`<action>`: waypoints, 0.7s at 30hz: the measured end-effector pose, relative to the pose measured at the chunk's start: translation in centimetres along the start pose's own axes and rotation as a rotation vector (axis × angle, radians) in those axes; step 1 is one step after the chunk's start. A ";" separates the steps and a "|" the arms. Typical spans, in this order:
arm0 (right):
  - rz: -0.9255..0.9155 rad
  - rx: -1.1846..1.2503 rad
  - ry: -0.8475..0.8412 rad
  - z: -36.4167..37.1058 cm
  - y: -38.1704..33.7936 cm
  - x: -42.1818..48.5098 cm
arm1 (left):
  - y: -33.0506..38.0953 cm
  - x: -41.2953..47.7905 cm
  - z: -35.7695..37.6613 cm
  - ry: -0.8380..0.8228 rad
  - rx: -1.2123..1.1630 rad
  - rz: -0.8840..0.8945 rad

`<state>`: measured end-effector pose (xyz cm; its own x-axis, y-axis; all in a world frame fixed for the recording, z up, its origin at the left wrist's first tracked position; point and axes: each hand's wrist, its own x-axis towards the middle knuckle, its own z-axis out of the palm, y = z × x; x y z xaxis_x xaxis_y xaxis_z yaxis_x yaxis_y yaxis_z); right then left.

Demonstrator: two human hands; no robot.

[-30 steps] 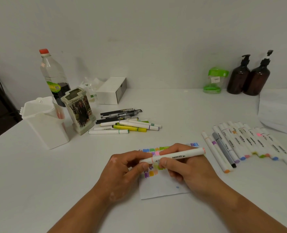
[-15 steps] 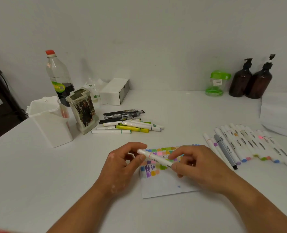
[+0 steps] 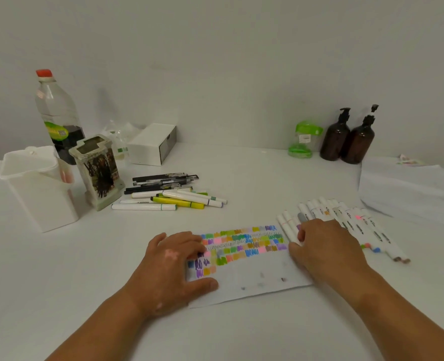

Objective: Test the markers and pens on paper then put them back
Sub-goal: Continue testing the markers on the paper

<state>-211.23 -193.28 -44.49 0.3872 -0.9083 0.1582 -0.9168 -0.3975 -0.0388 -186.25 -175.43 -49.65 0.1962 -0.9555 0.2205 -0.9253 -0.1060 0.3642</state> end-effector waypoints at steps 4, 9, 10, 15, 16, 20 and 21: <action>0.013 -0.061 0.035 0.0 -0.3 0.8 | -0.7 -0.2 0.2 0.014 0.004 -0.028; -0.201 0.202 0.018 -1.1 -5.1 3.4 | -0.6 -0.1 0.1 0.046 -0.016 -0.046; -0.254 0.221 0.000 -0.9 -6.5 4.0 | -0.6 0.0 0.1 0.057 -0.013 -0.051; -0.468 0.210 -0.008 0.8 -12.5 6.9 | -0.6 0.0 0.2 0.063 -0.027 -0.080; -0.494 0.188 0.000 1.2 -13.4 7.4 | -0.6 0.0 0.2 0.059 -0.030 -0.082; -0.536 0.108 0.040 2.4 -15.9 8.8 | -0.5 0.1 0.4 0.035 -0.028 -0.093; -0.533 0.099 0.046 2.7 -16.2 8.9 | -0.5 0.2 0.4 0.034 -0.028 -0.094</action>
<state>-192.65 -195.26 -45.08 0.7889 -0.5721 0.2243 -0.5805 -0.8136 -0.0334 -185.89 -175.67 -50.16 0.2933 -0.9317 0.2143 -0.8929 -0.1868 0.4098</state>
